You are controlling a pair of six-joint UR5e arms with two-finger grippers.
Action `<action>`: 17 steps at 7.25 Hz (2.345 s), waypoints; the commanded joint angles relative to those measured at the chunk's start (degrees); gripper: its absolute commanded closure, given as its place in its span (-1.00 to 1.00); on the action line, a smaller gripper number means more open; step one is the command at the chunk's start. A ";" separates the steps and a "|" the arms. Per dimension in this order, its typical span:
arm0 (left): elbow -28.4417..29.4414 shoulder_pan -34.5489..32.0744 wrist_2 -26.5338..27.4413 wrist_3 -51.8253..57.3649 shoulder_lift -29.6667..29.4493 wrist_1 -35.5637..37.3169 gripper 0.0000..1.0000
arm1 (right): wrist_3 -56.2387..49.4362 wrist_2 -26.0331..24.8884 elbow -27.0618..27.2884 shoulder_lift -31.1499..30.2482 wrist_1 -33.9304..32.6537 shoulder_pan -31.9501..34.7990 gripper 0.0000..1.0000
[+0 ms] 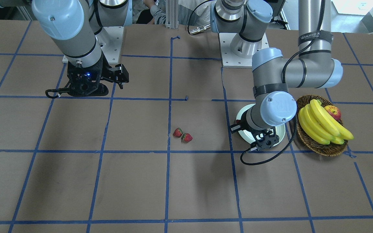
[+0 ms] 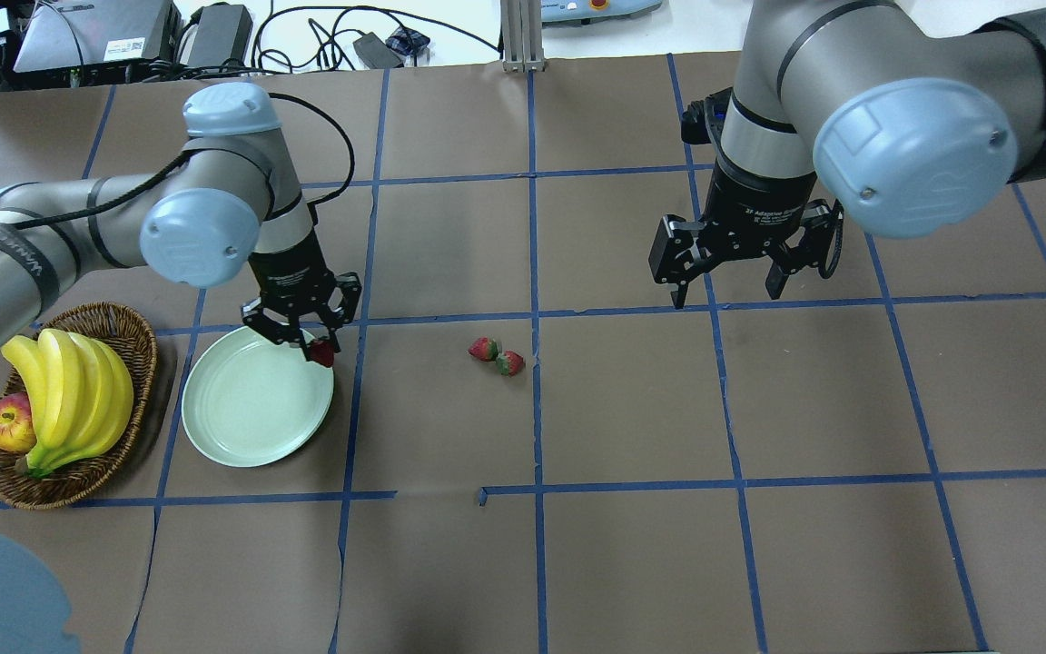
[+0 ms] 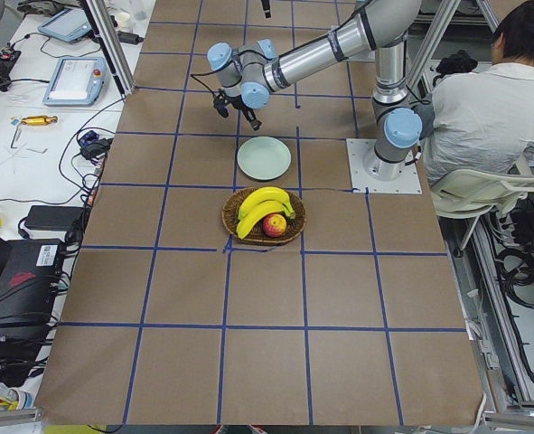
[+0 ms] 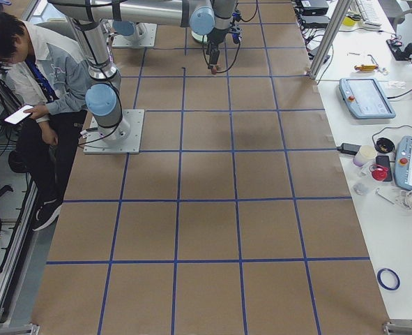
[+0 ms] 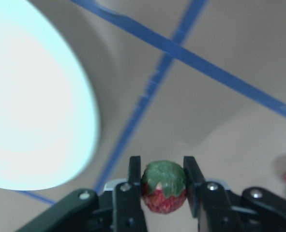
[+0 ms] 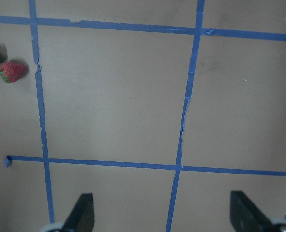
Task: Collect all strawberries into plate
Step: 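Carry the strawberry to the green plate and open the left gripper, then move the left gripper back to the remaining strawberries and grasp one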
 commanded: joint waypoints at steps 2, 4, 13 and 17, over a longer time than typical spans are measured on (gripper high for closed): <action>-0.94 7.05 3.88 13.04 -1.42 -1.57 1.00 | 0.29 -0.11 -0.26 -0.11 0.00 0.00 -1.00; -1.65 7.32 2.04 13.04 -2.75 2.28 -1.00 | 0.29 -0.11 -0.35 -0.12 0.00 0.00 -1.00; 0.54 -5.68 -15.72 -51.74 -3.19 11.79 -1.00 | 0.29 -0.11 0.00 -0.03 0.17 0.09 -1.00; 0.54 -11.47 -17.31 -66.91 -7.06 20.84 -1.00 | 0.21 -0.29 0.61 -0.11 0.35 0.09 -1.00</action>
